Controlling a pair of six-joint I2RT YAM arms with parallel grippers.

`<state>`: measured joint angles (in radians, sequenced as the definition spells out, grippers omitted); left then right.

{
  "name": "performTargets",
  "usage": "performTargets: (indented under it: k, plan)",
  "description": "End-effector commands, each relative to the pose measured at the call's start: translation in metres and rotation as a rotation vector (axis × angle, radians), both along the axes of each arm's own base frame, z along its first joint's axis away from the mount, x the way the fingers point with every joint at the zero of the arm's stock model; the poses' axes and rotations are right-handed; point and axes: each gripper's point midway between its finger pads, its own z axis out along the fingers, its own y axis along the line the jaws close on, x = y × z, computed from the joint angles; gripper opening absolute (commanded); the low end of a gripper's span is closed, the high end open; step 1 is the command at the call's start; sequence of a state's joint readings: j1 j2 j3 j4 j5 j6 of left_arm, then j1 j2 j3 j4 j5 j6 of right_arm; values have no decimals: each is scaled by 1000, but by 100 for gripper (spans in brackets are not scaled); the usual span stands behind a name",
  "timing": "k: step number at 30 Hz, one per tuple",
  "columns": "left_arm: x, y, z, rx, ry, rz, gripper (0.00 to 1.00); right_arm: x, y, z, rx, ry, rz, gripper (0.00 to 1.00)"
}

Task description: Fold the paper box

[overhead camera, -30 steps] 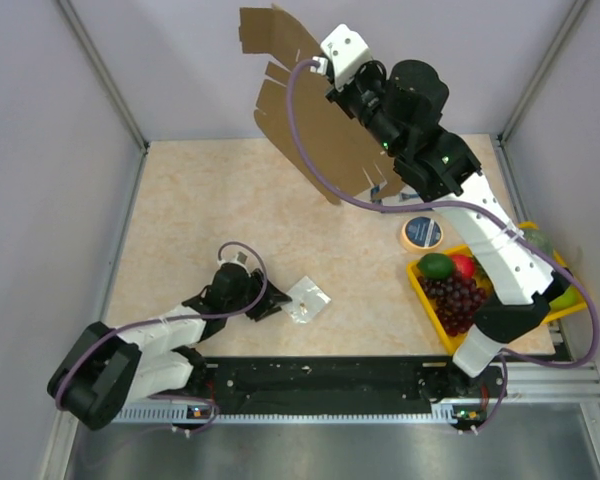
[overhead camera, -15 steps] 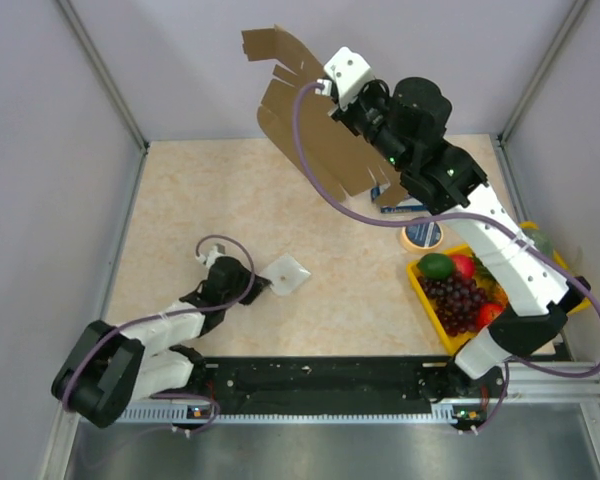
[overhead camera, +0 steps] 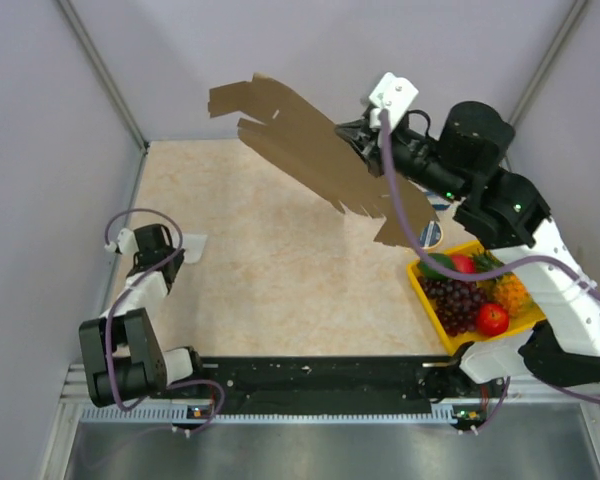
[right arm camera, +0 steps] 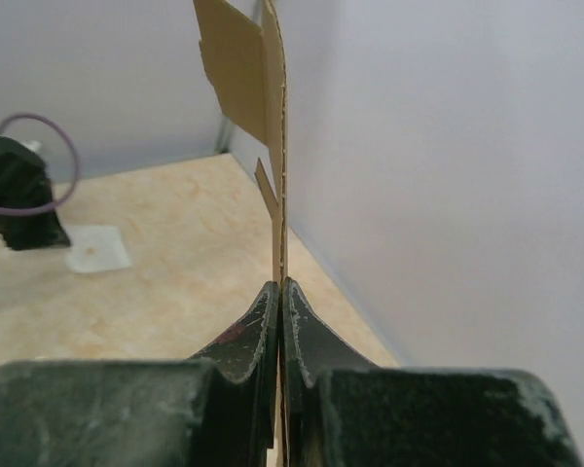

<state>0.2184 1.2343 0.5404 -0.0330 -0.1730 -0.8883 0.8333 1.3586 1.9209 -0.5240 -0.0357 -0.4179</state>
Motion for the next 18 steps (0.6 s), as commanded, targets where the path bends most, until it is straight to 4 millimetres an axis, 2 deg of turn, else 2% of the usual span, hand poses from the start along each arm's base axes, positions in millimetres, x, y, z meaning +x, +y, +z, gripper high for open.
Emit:
performTargets:
  k: [1,3,5,7,9,11,12,15,16,17,18]
  plan:
    - [-5,27,-4,26,56,10,1,-83,-31,67,228,28,195,0]
    - [-9,36,-4,33,66,43,19,-96,-37,75,278,56,223,0]
    - [-11,39,-2,42,62,60,31,-108,-46,83,312,67,240,0]
    - [-16,44,4,71,76,71,46,-113,-49,83,316,83,249,0]
    - [-15,45,21,102,65,50,56,-108,-53,80,319,95,214,0]
    - [-19,43,38,111,50,36,57,-92,-50,67,291,109,150,0]
    - [-19,40,47,115,31,22,57,-83,-48,59,271,116,123,0]
    - [-19,22,82,121,-81,-74,58,-46,-27,9,174,195,66,0]
    - [-20,13,90,122,-116,-120,59,-29,-23,-20,130,244,33,0]
    - [-22,0,109,135,-181,-188,59,-19,-16,-30,112,243,37,0]
    - [-25,-8,118,142,-214,-234,59,-9,-10,-47,87,255,32,0]
